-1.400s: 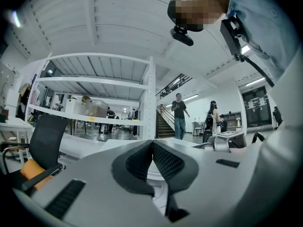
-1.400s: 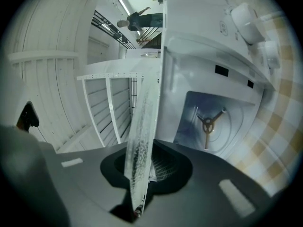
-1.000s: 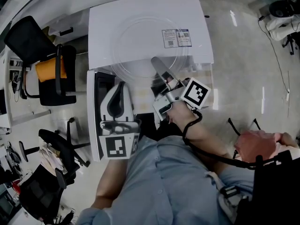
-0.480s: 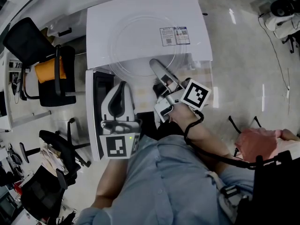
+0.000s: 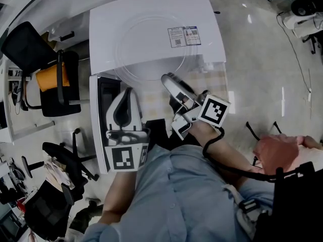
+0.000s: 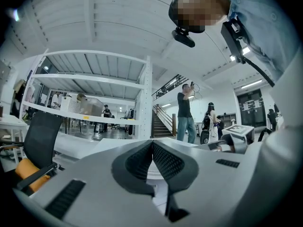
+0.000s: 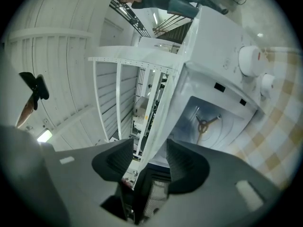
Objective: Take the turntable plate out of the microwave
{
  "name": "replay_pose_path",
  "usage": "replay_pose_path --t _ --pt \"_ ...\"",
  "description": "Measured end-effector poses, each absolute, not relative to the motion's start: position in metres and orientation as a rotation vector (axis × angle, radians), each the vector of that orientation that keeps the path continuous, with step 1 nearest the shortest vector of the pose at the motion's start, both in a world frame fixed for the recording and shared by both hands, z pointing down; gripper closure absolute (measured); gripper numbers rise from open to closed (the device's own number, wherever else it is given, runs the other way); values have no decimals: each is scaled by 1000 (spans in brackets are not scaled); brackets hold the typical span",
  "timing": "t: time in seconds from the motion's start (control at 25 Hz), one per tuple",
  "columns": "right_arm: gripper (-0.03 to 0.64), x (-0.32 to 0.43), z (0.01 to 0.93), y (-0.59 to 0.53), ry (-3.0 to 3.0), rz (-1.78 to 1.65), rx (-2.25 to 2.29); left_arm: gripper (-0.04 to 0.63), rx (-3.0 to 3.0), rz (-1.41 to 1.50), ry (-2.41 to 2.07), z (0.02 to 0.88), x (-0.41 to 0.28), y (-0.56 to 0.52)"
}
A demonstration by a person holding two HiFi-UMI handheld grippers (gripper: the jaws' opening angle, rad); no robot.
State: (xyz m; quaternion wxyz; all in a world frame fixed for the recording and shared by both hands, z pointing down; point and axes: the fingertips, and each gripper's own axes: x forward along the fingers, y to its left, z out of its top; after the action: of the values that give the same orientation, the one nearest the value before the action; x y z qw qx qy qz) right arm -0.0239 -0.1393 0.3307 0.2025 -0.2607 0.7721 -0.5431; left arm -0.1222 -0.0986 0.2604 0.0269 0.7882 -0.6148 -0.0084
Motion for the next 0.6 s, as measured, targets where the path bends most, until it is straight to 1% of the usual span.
replay_pose_path --t 0.2,0.32,0.36,0.4,0.44,0.6 --pt "403 -10 334 -103 2230 -1542 -727 588 2438 -12 -1922 257 -127 -89" --pt "412 -5 341 -87 2324 -1544 -780 588 2445 0 -1904 256 -124 -77" --pt "469 -3 345 -85 2369 -1536 -827 588 2449 9 -1883 259 -121 -74" --pt "593 -2 349 -85 2426 -1524 -885 588 2451 20 -1857 263 -117 -71" --pt "617 -2 353 -86 2494 -1508 -942 588 2449 32 -1831 269 -112 -69" --pt "616 -10 365 -93 2746 -1443 -1098 588 2428 105 -1699 293 -89 -74"
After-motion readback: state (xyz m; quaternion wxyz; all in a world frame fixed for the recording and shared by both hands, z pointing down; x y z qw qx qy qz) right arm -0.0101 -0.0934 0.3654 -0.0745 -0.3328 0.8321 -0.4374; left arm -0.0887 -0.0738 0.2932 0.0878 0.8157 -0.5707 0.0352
